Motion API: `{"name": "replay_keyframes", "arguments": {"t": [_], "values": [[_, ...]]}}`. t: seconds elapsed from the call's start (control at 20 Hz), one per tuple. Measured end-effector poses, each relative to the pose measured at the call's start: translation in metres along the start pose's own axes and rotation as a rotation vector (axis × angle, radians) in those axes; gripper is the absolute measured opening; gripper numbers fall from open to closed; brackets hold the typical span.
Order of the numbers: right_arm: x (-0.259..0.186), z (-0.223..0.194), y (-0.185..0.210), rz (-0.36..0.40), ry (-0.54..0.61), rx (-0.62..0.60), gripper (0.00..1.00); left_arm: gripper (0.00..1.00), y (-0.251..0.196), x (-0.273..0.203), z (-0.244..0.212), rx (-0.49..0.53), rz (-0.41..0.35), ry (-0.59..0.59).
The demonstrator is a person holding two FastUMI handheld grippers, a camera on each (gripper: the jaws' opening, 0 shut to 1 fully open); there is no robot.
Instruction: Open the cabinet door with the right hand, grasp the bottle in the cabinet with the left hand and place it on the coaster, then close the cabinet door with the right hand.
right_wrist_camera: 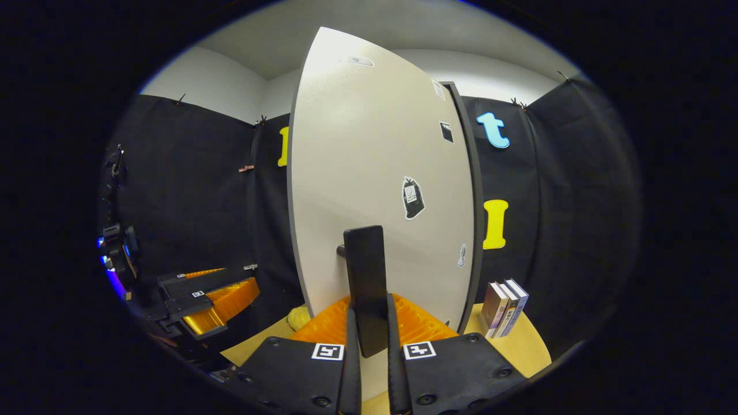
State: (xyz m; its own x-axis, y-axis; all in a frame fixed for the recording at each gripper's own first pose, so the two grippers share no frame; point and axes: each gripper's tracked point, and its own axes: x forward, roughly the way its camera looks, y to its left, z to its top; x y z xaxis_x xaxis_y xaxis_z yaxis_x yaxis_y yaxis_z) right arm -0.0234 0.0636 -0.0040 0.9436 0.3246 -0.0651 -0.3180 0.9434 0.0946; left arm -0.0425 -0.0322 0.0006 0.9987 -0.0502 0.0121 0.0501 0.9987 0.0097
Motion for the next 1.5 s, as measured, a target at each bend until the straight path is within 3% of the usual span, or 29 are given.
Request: {"name": "replay_keyframes", "arguments": {"t": [0.5,0.7,0.95,1.25,1.5], "values": [[-0.039,0.001,-0.061,-0.172,-0.020,0.038,0.22,0.95,-0.021,0.035,-0.007,-0.025,-0.053,0.028],[-0.050,0.002,-0.088,-0.275,-0.010,0.020,0.22,0.94,-0.032,0.042,-0.006,-0.041,-0.081,0.023],[-0.058,0.006,-0.118,-0.366,-0.023,0.005,0.16,0.94,-0.036,0.047,-0.007,-0.043,-0.107,0.025],[-0.073,0.011,-0.130,-0.379,-0.041,0.061,0.16,0.94,-0.040,0.057,-0.007,-0.048,-0.129,0.024],[-0.082,0.018,-0.124,-0.394,-0.062,0.034,0.16,0.95,-0.055,0.073,-0.008,-0.053,-0.150,0.032]]}}
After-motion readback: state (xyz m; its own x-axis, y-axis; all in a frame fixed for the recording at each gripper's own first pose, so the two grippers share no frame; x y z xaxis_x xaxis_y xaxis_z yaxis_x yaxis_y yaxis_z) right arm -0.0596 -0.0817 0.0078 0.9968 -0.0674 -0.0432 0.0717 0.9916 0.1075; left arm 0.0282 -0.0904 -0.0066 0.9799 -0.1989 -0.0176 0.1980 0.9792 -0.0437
